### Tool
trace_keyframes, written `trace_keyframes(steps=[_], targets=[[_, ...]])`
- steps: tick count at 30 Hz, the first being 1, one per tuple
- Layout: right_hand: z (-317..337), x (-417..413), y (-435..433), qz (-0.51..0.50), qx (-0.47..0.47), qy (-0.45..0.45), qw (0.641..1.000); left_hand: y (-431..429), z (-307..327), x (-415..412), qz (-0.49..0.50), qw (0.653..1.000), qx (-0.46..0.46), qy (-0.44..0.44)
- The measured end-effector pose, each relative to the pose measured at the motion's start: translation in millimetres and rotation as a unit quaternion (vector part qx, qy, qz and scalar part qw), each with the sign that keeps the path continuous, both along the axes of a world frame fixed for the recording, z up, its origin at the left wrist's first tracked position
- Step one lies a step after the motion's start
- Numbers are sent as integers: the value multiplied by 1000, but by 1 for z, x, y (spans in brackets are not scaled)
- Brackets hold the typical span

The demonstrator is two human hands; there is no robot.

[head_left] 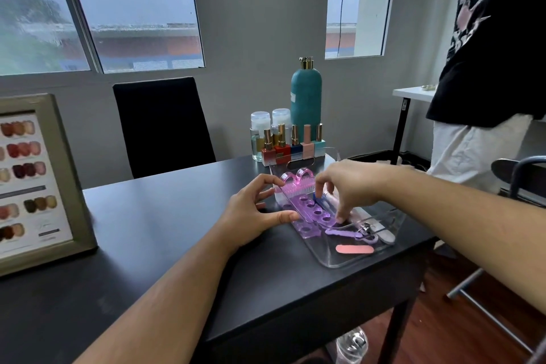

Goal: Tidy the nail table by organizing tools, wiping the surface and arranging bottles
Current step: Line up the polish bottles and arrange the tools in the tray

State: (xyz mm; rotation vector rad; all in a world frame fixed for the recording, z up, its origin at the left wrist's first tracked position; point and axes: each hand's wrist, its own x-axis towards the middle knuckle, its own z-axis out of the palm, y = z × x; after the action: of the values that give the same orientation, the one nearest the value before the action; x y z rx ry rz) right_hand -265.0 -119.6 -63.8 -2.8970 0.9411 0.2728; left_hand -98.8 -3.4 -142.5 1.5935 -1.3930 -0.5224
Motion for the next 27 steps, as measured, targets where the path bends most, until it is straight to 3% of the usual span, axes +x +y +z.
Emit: trace_keyframes(steps=[8, 12, 18, 27], targets=[[4, -12, -6, -55, 35, 22, 998, -2, -1, 1, -2, 1000, 4, 3], [7, -14, 2, -15, -40, 10, 999, -1, -1, 2, -5, 1000, 0, 6], [13, -21, 17, 42, -22, 108, 993, -1, -1, 1, -8, 1000, 0, 11], [7, -12, 17, 87, 8, 148, 985, -3, -3, 2, -11, 1000, -6, 9]])
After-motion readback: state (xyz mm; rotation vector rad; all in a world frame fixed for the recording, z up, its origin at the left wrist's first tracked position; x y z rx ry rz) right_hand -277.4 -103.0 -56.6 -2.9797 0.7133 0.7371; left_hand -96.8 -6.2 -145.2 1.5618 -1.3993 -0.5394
